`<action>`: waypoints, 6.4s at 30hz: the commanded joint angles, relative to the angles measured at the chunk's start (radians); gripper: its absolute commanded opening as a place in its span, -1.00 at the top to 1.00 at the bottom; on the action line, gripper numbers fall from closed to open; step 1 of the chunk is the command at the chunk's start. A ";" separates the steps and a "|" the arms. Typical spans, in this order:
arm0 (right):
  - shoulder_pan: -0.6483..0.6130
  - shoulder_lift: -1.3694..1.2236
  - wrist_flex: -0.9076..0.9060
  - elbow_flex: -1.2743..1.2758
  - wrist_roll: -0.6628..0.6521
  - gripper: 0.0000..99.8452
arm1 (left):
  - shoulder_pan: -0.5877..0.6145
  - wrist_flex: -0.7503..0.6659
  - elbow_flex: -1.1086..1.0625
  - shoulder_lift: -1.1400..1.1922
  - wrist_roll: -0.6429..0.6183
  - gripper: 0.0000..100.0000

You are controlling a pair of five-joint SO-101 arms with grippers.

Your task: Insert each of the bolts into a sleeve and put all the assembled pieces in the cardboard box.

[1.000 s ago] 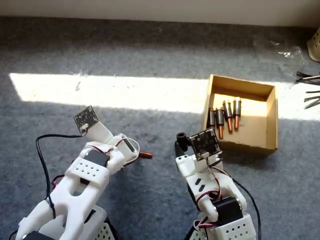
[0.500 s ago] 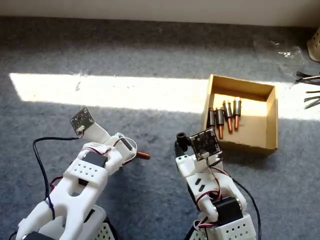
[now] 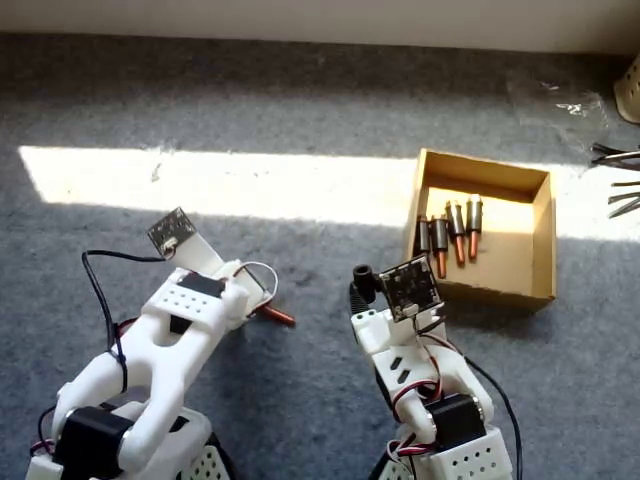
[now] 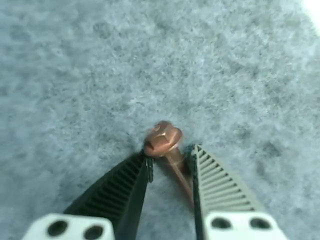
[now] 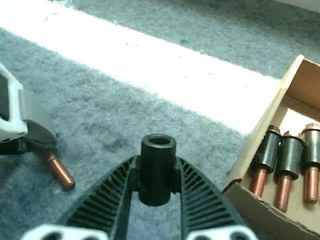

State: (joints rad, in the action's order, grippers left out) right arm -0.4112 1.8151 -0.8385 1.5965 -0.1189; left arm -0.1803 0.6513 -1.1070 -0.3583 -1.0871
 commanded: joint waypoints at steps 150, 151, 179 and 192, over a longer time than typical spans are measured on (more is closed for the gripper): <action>-0.266 0.010 0.512 0.173 0.000 0.95 | -0.289 -0.216 -0.065 -1.125 0.832 0.99; -0.257 0.012 0.512 0.173 0.000 0.95 | -0.289 -0.218 -0.076 -1.125 0.832 0.99; -0.288 0.012 0.498 0.173 -0.002 0.95 | -0.302 -0.427 -0.206 -1.119 0.858 0.99; -0.229 0.012 0.556 0.173 0.000 0.95 | -0.302 -0.362 -0.202 -1.125 0.783 0.99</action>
State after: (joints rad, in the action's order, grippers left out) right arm -0.6567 1.8136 -0.3184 1.6701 -0.1097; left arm -0.4703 0.2877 -1.3218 -1.4676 -0.2770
